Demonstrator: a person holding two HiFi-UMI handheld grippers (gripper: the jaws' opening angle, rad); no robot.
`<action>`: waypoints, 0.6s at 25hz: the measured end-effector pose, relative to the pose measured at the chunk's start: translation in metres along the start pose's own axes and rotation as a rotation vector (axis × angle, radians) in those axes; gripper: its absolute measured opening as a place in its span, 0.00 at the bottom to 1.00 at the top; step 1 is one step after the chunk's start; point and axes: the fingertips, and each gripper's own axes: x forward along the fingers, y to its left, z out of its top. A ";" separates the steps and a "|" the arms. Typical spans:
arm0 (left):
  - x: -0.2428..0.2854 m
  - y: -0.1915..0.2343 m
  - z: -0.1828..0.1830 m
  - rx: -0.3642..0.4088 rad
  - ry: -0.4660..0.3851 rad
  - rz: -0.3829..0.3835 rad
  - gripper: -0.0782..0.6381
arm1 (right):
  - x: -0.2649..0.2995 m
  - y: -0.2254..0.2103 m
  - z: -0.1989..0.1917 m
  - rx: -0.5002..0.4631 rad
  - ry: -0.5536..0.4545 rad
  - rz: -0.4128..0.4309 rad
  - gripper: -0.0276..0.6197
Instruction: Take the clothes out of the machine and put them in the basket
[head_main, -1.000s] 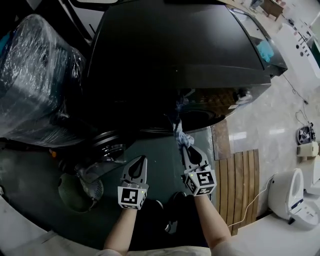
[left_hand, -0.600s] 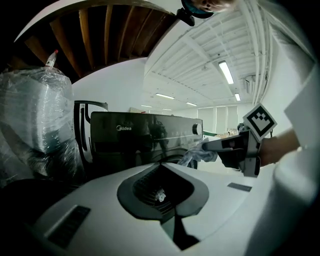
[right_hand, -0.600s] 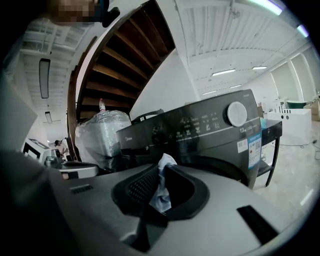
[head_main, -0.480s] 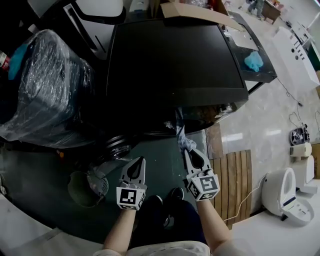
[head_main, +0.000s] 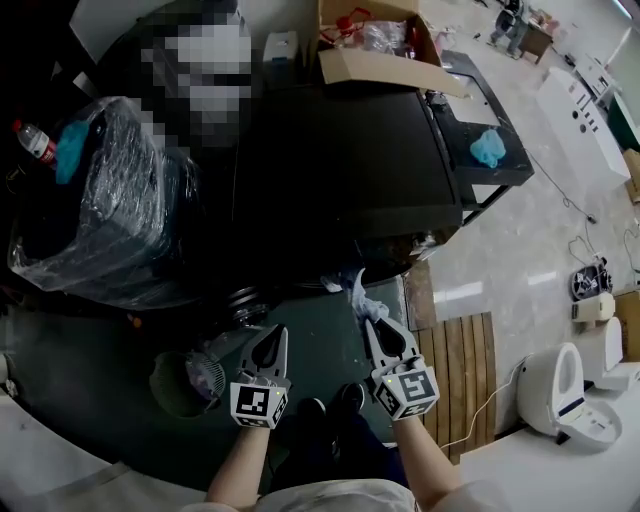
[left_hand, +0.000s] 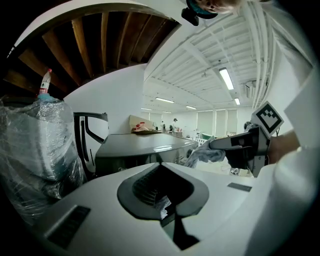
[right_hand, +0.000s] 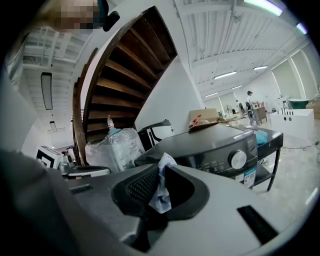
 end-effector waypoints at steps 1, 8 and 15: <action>-0.004 -0.001 0.008 0.002 -0.004 0.001 0.14 | -0.004 0.003 0.010 -0.003 -0.010 0.003 0.12; -0.023 -0.012 0.055 -0.011 -0.006 -0.002 0.14 | -0.032 0.024 0.073 -0.020 -0.057 0.035 0.12; -0.044 -0.013 0.107 -0.005 -0.036 0.001 0.14 | -0.049 0.049 0.140 -0.045 -0.139 0.085 0.12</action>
